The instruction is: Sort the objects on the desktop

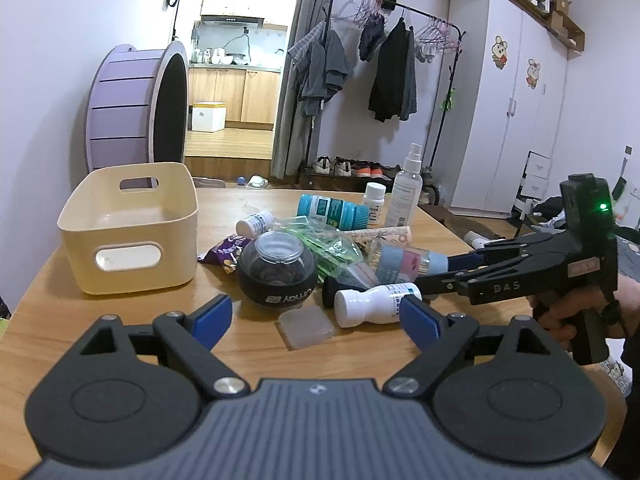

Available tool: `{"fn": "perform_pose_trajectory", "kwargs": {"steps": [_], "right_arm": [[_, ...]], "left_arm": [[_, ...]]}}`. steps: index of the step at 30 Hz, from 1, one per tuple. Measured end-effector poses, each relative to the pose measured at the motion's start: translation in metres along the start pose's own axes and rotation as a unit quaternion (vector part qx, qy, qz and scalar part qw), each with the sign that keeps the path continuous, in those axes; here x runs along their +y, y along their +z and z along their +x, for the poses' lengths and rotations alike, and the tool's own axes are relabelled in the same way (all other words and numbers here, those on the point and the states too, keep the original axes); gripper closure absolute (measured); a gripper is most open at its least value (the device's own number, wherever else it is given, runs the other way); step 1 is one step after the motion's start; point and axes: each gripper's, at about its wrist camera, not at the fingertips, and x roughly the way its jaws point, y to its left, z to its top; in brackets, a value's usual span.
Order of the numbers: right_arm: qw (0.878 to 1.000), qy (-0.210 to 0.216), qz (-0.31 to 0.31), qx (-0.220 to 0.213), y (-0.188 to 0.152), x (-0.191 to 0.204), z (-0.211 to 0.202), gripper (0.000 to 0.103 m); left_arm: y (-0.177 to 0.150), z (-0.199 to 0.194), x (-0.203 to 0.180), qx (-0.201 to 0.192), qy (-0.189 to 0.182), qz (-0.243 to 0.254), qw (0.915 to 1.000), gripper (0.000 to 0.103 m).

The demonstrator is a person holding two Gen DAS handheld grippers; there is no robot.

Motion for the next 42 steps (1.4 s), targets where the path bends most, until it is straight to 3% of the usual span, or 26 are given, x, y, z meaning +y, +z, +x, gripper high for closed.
{"fn": "perform_pose_trajectory", "kwargs": {"steps": [7,14,19,23,28,42], "right_arm": [[0.998,0.004,-0.01,-0.054,0.01,0.011,-0.032,0.052],[0.998,0.015,-0.029,-0.051,0.012,0.023,-0.033,0.052],[0.998,0.045,-0.02,-0.041,0.006,0.03,-0.04,0.052],[0.997,0.036,-0.018,-0.064,0.004,0.034,-0.055,0.039],[0.996,0.025,0.001,-0.089,0.003,0.023,-0.075,0.03],[0.99,0.008,0.056,-0.126,-0.008,-0.012,-0.1,0.02]], "left_arm": [[-0.001,0.002,-0.001,0.002,0.002,0.002,1.0,0.012],[-0.003,0.003,-0.004,0.005,0.003,0.009,0.9999,0.012],[-0.004,0.005,-0.009,0.006,-0.008,0.017,0.9998,0.012],[-0.004,0.006,-0.016,0.004,-0.022,0.028,0.9994,0.011],[-0.005,0.006,-0.025,-0.004,-0.047,0.042,0.998,0.011],[0.003,0.043,-0.066,-0.02,-0.087,0.076,0.9931,0.011]]}}
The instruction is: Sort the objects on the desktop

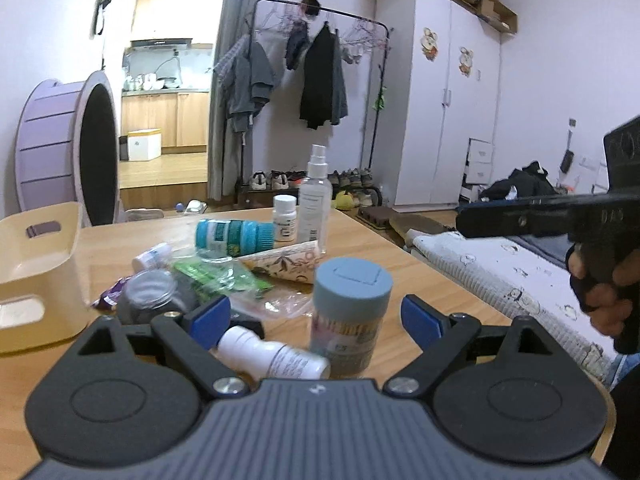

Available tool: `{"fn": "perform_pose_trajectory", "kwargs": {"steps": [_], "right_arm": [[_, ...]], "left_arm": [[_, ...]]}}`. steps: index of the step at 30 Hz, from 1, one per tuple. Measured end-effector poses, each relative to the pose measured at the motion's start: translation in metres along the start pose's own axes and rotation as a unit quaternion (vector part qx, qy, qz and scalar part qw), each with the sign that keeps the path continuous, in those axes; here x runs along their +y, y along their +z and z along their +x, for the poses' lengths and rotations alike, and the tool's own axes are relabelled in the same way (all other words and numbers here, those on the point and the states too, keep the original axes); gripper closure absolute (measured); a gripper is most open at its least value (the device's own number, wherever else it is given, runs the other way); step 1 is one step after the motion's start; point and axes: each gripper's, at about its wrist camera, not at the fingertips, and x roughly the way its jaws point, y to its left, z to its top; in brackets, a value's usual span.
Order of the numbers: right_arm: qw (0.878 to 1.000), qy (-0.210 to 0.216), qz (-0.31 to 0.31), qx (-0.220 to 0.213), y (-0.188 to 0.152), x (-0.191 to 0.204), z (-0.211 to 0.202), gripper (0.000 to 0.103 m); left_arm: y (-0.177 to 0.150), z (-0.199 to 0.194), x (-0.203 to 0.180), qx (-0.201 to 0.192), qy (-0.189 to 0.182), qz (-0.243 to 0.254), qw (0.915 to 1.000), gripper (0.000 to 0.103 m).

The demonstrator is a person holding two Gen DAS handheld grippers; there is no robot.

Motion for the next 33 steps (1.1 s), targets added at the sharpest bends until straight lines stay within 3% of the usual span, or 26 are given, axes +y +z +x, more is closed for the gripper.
{"fn": "perform_pose_trajectory", "kwargs": {"steps": [7,9,11,14,20,24,33], "right_arm": [[1.0,0.006,0.002,-0.009,0.0,-0.001,-0.005,0.019],[1.0,0.007,0.002,-0.012,0.0,-0.002,-0.006,0.019],[1.0,0.005,0.003,-0.014,0.001,-0.003,-0.006,0.019],[1.0,0.002,0.007,-0.02,0.002,-0.005,-0.006,0.019],[1.0,0.007,0.013,-0.028,0.003,-0.002,-0.002,0.019],[1.0,0.014,0.009,-0.024,0.004,0.005,0.006,0.019],[0.999,0.031,0.003,-0.01,0.005,0.017,0.022,0.019]], "left_arm": [[0.002,0.022,-0.012,0.008,-0.013,0.019,0.9997,0.015],[0.002,0.026,-0.012,0.009,-0.016,0.02,0.9996,0.03],[0.002,0.027,-0.008,0.013,-0.024,0.009,0.9996,0.054],[0.001,0.027,-0.002,0.016,-0.034,-0.006,0.9993,0.054],[0.014,0.007,0.015,-0.023,-0.022,-0.025,0.9992,0.055],[0.031,-0.014,0.041,-0.051,0.009,-0.039,0.9979,0.055],[0.049,-0.049,0.129,-0.084,0.138,-0.076,0.9839,0.055]]}}
